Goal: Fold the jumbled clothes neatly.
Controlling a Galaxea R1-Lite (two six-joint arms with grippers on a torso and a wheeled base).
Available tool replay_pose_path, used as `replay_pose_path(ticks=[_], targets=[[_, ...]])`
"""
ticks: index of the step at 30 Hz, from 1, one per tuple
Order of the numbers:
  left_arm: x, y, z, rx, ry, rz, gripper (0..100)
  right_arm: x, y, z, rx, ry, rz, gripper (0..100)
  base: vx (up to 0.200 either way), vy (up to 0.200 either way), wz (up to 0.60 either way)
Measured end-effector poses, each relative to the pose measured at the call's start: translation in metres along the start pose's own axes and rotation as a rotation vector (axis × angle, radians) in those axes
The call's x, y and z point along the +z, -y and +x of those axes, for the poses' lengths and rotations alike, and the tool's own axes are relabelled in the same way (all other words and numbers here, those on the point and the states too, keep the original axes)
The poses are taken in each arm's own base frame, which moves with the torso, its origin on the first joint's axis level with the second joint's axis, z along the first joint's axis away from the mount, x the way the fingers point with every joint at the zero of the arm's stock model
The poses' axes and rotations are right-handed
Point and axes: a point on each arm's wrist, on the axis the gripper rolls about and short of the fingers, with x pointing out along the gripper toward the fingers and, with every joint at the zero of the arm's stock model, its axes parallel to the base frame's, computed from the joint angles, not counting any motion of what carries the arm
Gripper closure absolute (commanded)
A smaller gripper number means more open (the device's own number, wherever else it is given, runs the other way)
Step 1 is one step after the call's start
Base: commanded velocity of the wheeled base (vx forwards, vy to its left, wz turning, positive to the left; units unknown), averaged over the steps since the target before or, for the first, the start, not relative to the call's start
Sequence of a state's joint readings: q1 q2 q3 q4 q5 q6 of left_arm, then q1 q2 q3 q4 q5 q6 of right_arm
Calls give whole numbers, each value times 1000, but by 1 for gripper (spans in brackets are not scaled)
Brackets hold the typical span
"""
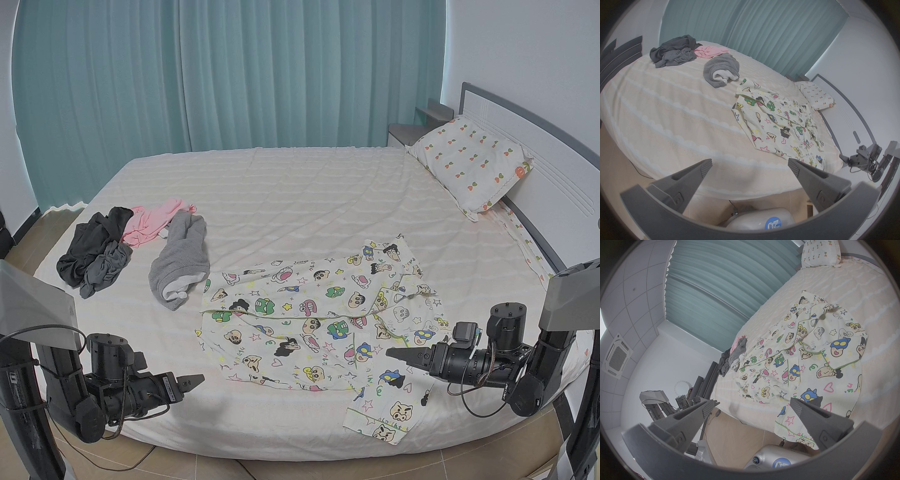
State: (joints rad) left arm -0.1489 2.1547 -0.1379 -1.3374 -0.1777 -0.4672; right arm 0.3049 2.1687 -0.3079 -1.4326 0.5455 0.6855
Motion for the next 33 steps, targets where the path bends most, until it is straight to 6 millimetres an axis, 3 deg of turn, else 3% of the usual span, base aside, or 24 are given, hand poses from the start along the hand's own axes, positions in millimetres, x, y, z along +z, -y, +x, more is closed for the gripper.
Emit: replay_pose_path(ticks=[11, 19, 26, 33], targets=[[6, 1, 9, -6, 21, 0, 0, -2, -1, 1, 1, -9, -1, 0, 0, 200, 0], [9, 2, 20, 10, 42, 6, 0, -5, 2, 2, -8, -20, -25, 0, 0, 0, 0], [22, 12, 50, 96, 102, 11, 0, -6, 4, 3, -13, -27, -30, 0, 0, 0, 0], [29, 31, 86, 186, -39, -106, 0, -8, 5, 4, -15, -31, -32, 0, 0, 0, 0]])
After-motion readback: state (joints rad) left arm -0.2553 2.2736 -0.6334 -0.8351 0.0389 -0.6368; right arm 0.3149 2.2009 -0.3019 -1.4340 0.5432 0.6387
